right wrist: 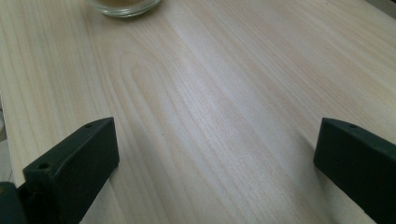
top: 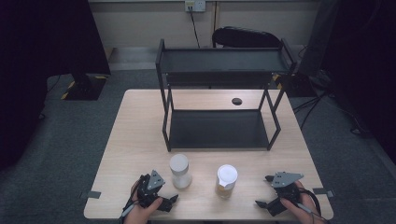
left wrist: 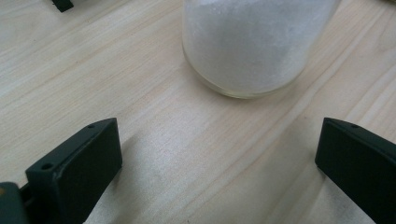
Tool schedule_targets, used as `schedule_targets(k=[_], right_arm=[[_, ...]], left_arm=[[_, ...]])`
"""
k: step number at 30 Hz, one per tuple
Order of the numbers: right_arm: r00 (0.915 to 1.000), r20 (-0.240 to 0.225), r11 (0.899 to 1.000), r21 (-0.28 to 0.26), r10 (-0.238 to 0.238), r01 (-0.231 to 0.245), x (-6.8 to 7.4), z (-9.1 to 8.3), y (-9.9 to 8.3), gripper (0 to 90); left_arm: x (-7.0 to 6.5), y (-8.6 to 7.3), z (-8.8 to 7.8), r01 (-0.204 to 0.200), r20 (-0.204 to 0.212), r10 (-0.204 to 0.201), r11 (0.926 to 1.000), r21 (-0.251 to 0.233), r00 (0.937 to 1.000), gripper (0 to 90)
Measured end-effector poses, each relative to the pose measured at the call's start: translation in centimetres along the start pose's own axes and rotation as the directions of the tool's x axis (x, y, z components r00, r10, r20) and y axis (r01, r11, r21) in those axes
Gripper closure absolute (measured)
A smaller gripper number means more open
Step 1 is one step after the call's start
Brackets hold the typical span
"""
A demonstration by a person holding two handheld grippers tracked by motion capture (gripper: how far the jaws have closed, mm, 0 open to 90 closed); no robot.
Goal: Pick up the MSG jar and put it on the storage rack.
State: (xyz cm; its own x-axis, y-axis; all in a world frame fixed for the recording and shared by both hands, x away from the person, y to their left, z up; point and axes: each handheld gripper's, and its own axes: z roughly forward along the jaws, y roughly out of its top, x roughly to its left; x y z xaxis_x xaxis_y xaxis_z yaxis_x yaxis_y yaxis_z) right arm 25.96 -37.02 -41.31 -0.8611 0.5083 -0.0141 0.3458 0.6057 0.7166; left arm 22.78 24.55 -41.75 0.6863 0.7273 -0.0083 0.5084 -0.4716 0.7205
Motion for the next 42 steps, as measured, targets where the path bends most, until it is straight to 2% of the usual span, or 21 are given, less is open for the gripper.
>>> schedule_targets(k=[15, 19, 29, 30, 36, 42], right_arm=[[1.0000, 0.000, 1.000, 0.000, 0.000, 0.000, 0.0, 0.0, 0.0, 0.0], [1.0000, 0.000, 1.000, 0.000, 0.000, 0.000, 0.0, 0.0, 0.0, 0.0], [1.0000, 0.000, 1.000, 0.000, 0.000, 0.000, 0.0, 0.0, 0.0, 0.0], [1.0000, 0.000, 1.000, 0.000, 0.000, 0.000, 0.0, 0.0, 0.0, 0.0], [1.0000, 0.000, 1.000, 0.000, 0.000, 0.000, 0.0, 0.0, 0.0, 0.0], [1.0000, 0.000, 1.000, 0.000, 0.000, 0.000, 0.0, 0.0, 0.0, 0.0]], left_arm=[[-0.2, 0.3, 0.0, 0.003, -0.007, -0.003, 1.0000, 0.008, 1.0000, 0.0], [-0.3, 0.4, 0.1, 0.018, -0.014, -0.018, 0.9998, 0.006, 0.9997, 1.5], [0.1, 0.4, 0.0, 0.040, 0.034, -0.040, 0.9988, -0.028, 0.9986, 2.1], [0.3, 0.4, -0.1, 0.061, 0.049, -0.059, 0.9974, -0.038, 0.9971, 2.0], [0.4, 1.0, -0.4, 0.078, 0.059, -0.076, 0.9958, -0.047, 0.9954, 2.0], [0.4, 1.8, -0.8, 0.065, 0.070, -0.060, 0.9955, -0.068, 0.9957, 2.3]])
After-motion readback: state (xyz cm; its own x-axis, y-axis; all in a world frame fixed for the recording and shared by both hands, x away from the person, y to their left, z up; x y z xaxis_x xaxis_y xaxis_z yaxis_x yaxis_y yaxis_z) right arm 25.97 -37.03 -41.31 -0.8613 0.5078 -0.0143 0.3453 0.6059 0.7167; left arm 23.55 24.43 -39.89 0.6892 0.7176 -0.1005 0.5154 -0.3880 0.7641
